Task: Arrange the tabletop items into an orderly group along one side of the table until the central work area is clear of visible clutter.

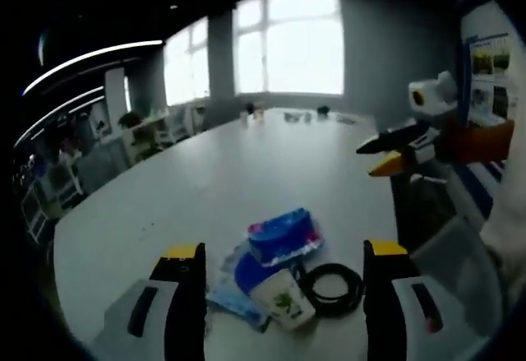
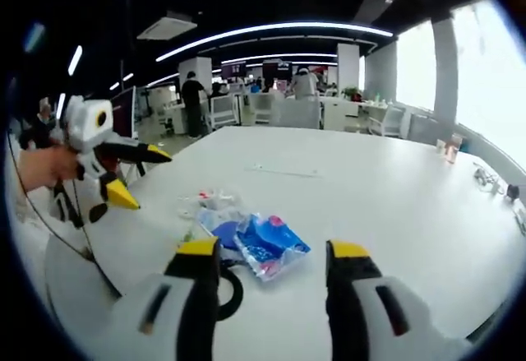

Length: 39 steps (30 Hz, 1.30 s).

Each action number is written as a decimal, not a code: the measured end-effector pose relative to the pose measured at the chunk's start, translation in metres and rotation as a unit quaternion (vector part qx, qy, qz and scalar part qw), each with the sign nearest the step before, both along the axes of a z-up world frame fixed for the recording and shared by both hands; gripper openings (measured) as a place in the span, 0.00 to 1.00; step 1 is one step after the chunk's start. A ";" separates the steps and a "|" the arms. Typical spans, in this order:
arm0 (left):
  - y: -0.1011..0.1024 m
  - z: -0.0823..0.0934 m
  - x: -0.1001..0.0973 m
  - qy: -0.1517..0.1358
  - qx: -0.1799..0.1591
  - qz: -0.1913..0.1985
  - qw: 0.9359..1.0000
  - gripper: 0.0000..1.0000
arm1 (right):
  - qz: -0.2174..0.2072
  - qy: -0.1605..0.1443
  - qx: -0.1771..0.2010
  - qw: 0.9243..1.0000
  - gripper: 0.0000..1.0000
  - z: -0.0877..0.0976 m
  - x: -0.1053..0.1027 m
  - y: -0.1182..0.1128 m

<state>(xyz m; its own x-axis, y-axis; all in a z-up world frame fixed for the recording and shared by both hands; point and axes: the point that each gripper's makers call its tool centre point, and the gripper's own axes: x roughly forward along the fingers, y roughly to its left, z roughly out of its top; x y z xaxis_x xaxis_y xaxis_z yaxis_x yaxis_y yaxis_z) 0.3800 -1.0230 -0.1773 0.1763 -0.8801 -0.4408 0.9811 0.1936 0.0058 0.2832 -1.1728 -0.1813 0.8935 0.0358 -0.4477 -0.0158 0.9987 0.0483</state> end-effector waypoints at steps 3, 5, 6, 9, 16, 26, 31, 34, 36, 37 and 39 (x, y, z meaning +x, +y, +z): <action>-0.006 -0.004 0.007 0.003 0.007 -0.003 1.000 0.74 | -0.003 0.004 -0.001 1.000 0.48 -0.004 0.005 0.002; -0.011 -0.005 0.011 0.004 0.006 -0.006 1.000 0.75 | -0.009 0.008 -0.002 1.000 0.48 -0.008 0.008 0.002; -0.015 -0.006 0.012 0.006 0.007 -0.009 1.000 0.74 | -0.012 0.009 0.001 1.000 0.47 -0.009 0.010 0.002; -0.021 -0.011 0.017 0.007 0.012 -0.014 1.000 0.73 | -0.020 0.015 0.000 1.000 0.47 -0.014 0.015 0.002; -0.035 -0.022 0.028 0.016 0.024 -0.020 0.999 0.71 | -0.048 0.028 0.006 0.998 0.45 -0.027 0.022 -0.003; -0.059 -0.042 0.036 0.032 0.045 -0.036 0.998 0.66 | -0.076 0.051 0.015 0.996 0.44 -0.045 0.031 -0.011; -0.069 -0.056 0.040 0.039 0.062 -0.043 0.996 0.63 | -0.082 0.061 0.018 0.995 0.43 -0.056 0.036 -0.013; -0.072 -0.065 0.044 0.044 0.074 -0.043 0.995 0.62 | -0.088 0.071 0.020 0.993 0.43 -0.066 0.037 -0.015; -0.073 -0.071 0.046 0.046 0.081 -0.042 0.995 0.60 | -0.090 0.073 0.024 0.993 0.44 -0.070 0.039 -0.015; -0.073 -0.075 0.047 0.050 0.087 -0.043 0.994 0.59 | -0.091 0.077 0.024 0.993 0.44 -0.073 0.039 -0.015; -0.075 -0.080 0.048 0.051 0.092 -0.044 0.993 0.58 | -0.092 0.081 0.024 0.992 0.44 -0.077 0.040 -0.015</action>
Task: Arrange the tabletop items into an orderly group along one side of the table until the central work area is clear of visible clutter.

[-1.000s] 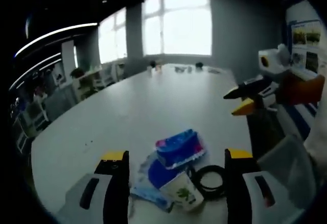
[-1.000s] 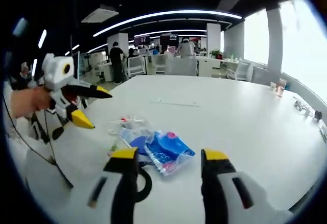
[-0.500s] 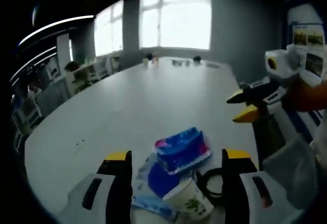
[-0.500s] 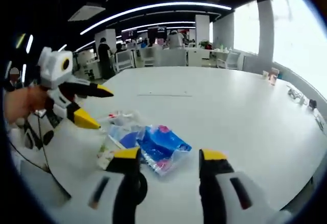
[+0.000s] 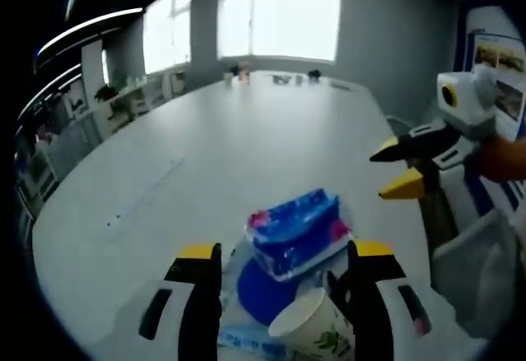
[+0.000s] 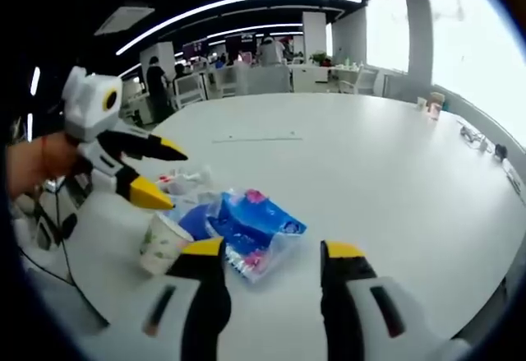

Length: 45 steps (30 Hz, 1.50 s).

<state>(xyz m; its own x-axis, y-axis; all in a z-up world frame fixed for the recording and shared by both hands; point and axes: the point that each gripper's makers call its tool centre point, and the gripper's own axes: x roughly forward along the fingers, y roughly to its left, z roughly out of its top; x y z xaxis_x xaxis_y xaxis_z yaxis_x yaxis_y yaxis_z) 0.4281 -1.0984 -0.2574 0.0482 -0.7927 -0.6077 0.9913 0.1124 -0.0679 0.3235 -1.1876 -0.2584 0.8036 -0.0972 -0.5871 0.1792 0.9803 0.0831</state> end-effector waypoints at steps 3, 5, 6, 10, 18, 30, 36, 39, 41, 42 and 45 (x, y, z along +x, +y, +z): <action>-0.002 -0.006 0.002 0.005 0.008 0.001 1.000 0.54 | -0.006 0.005 0.003 1.000 0.43 -0.006 0.001 -0.002; -0.003 -0.011 0.004 0.007 0.015 0.002 1.000 0.53 | -0.009 0.012 0.004 1.000 0.42 -0.011 0.002 -0.002; -0.004 -0.015 0.004 0.010 0.020 0.003 1.000 0.52 | -0.010 0.012 0.006 1.000 0.43 -0.013 0.003 -0.003; -0.006 -0.026 0.007 0.014 0.036 0.006 0.999 0.51 | -0.018 0.020 0.011 1.000 0.42 -0.021 0.005 -0.004; -0.010 -0.045 0.009 0.023 0.062 0.011 0.998 0.45 | -0.028 0.039 0.019 0.999 0.42 -0.037 0.007 -0.005; -0.010 -0.063 0.015 0.032 0.086 0.020 0.996 0.39 | -0.037 0.053 0.035 0.997 0.39 -0.056 0.013 0.000; -0.011 -0.068 0.016 0.033 0.092 0.020 0.995 0.38 | -0.038 0.056 0.038 0.997 0.36 -0.060 0.015 0.000; -0.011 -0.072 0.017 0.034 0.099 0.021 0.994 0.37 | -0.040 0.058 0.039 0.997 0.35 -0.061 0.016 0.000; -0.011 -0.072 0.017 0.035 0.101 0.024 0.994 0.37 | -0.040 0.056 0.039 0.997 0.34 -0.062 0.017 0.001; -0.011 -0.073 0.018 0.035 0.102 0.024 0.994 0.37 | -0.040 0.059 0.040 0.997 0.34 -0.063 0.017 0.001; -0.012 -0.074 0.019 0.034 0.103 0.026 0.994 0.36 | -0.041 0.059 0.042 0.997 0.33 -0.065 0.018 0.002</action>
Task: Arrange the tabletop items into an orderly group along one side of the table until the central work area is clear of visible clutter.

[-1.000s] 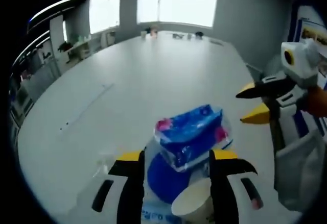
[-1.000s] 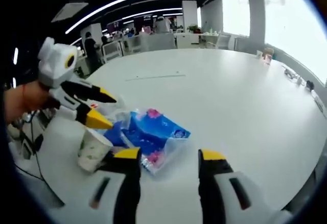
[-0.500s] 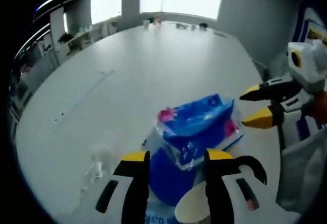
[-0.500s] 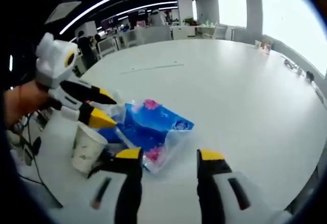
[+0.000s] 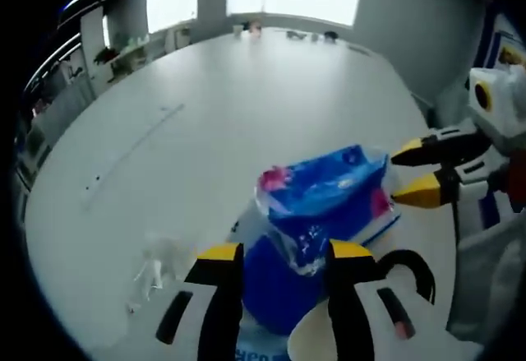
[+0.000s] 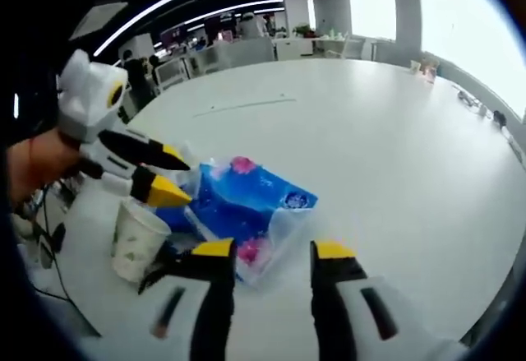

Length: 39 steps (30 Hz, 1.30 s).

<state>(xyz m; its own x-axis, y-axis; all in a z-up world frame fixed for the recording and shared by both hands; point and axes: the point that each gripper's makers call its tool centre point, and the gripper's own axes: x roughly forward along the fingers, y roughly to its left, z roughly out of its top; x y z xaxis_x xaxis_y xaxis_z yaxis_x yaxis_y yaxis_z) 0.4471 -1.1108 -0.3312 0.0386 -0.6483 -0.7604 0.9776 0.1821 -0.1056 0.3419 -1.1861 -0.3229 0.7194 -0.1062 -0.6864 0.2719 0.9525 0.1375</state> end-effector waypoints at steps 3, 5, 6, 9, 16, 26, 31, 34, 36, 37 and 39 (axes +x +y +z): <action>-0.001 0.000 -0.001 0.001 0.001 -0.002 1.000 0.32 | 0.000 0.003 -0.001 1.000 0.30 -0.001 0.000 0.000; -0.001 -0.001 -0.001 0.000 0.003 -0.003 1.000 0.31 | -0.002 0.001 0.002 1.000 0.30 -0.002 0.001 0.000; -0.003 -0.002 -0.003 0.002 0.003 -0.004 1.000 0.31 | -0.003 0.003 0.000 1.000 0.29 -0.002 0.000 0.000; -0.004 -0.003 -0.004 0.001 0.005 -0.006 1.000 0.29 | -0.005 0.003 0.002 1.000 0.27 -0.002 0.000 0.000; -0.006 -0.005 -0.005 0.004 0.007 -0.006 1.000 0.22 | -0.009 0.004 0.003 1.000 0.23 -0.004 -0.001 -0.002; -0.004 -0.007 -0.006 0.005 0.012 -0.007 1.000 0.14 | -0.012 0.006 0.003 1.000 0.12 -0.007 -0.003 -0.003; -0.004 -0.008 -0.006 0.007 0.013 -0.007 1.000 0.08 | -0.013 0.008 0.002 1.000 0.05 -0.008 -0.003 -0.004; -0.004 -0.009 -0.006 0.009 0.014 -0.006 1.000 0.06 | -0.016 0.007 0.002 1.000 0.02 -0.008 -0.003 -0.005; -0.004 -0.009 -0.007 0.007 0.015 -0.009 1.000 0.06 | -0.018 0.011 -0.002 1.000 0.00 -0.009 -0.004 -0.006; -0.004 -0.009 -0.007 0.007 0.016 -0.009 1.000 0.05 | -0.019 0.013 -0.002 1.000 0.00 -0.010 -0.005 -0.007; -0.004 -0.009 -0.007 0.007 0.017 -0.009 1.000 0.02 | -0.023 0.010 0.002 1.000 0.00 -0.008 -0.004 -0.006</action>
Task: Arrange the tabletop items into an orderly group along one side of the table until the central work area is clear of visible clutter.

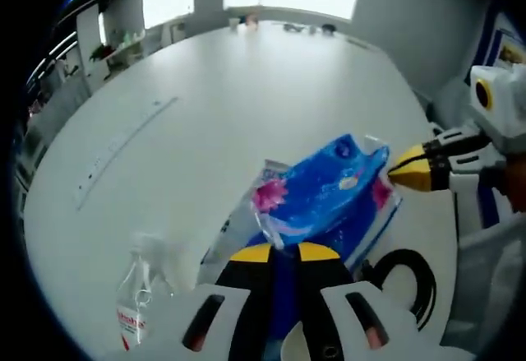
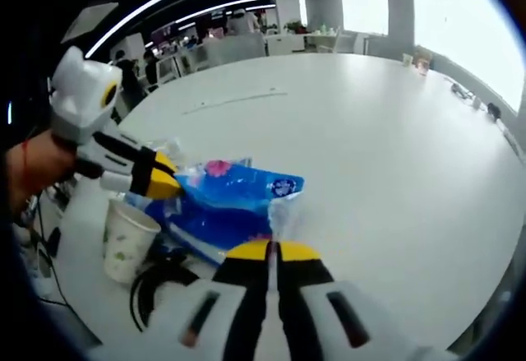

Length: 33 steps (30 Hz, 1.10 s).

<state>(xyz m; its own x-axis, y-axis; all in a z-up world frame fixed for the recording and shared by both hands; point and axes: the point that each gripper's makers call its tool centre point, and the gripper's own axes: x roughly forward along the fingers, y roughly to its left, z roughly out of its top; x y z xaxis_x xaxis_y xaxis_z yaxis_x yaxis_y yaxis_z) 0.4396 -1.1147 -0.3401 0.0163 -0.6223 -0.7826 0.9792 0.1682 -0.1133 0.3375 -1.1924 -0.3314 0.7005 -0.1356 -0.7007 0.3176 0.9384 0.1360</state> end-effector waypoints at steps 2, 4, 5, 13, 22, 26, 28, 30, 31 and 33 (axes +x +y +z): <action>0.000 0.001 -0.001 0.000 -0.001 0.000 1.000 0.00 | 0.000 0.002 -0.001 1.000 0.00 0.000 0.000 0.000; -0.001 0.002 -0.002 0.000 -0.001 -0.001 1.000 0.00 | 0.000 0.000 0.000 1.000 0.00 0.002 0.000 0.000; -0.001 0.003 -0.002 -0.003 -0.002 -0.002 1.000 0.00 | 0.000 -0.002 0.003 1.000 0.00 0.003 0.001 0.000; -0.002 0.017 -0.001 -0.002 -0.014 0.010 1.000 0.00 | -0.003 -0.026 0.010 1.000 0.00 0.019 0.003 -0.004; -0.004 0.048 -0.001 -0.012 -0.041 0.030 0.999 0.00 | 0.013 -0.059 0.006 0.998 0.00 0.047 0.007 -0.014; -0.004 0.060 -0.005 -0.017 -0.048 0.036 0.998 0.00 | 0.026 -0.070 0.002 0.997 0.00 0.059 0.007 -0.017; -0.004 0.069 -0.007 -0.018 -0.054 0.042 0.997 0.00 | 0.030 -0.080 0.003 0.996 0.00 0.069 0.007 -0.020; -0.005 0.079 -0.010 -0.019 -0.062 0.046 0.997 0.00 | 0.035 -0.087 0.002 0.996 0.00 0.077 0.006 -0.023; -0.006 0.083 -0.010 -0.019 -0.066 0.052 0.996 0.00 | 0.040 -0.093 0.002 0.995 0.00 0.083 0.006 -0.025; -0.009 0.094 -0.013 -0.016 -0.079 0.060 0.995 0.00 | 0.046 -0.101 0.000 0.994 0.00 0.094 0.005 -0.031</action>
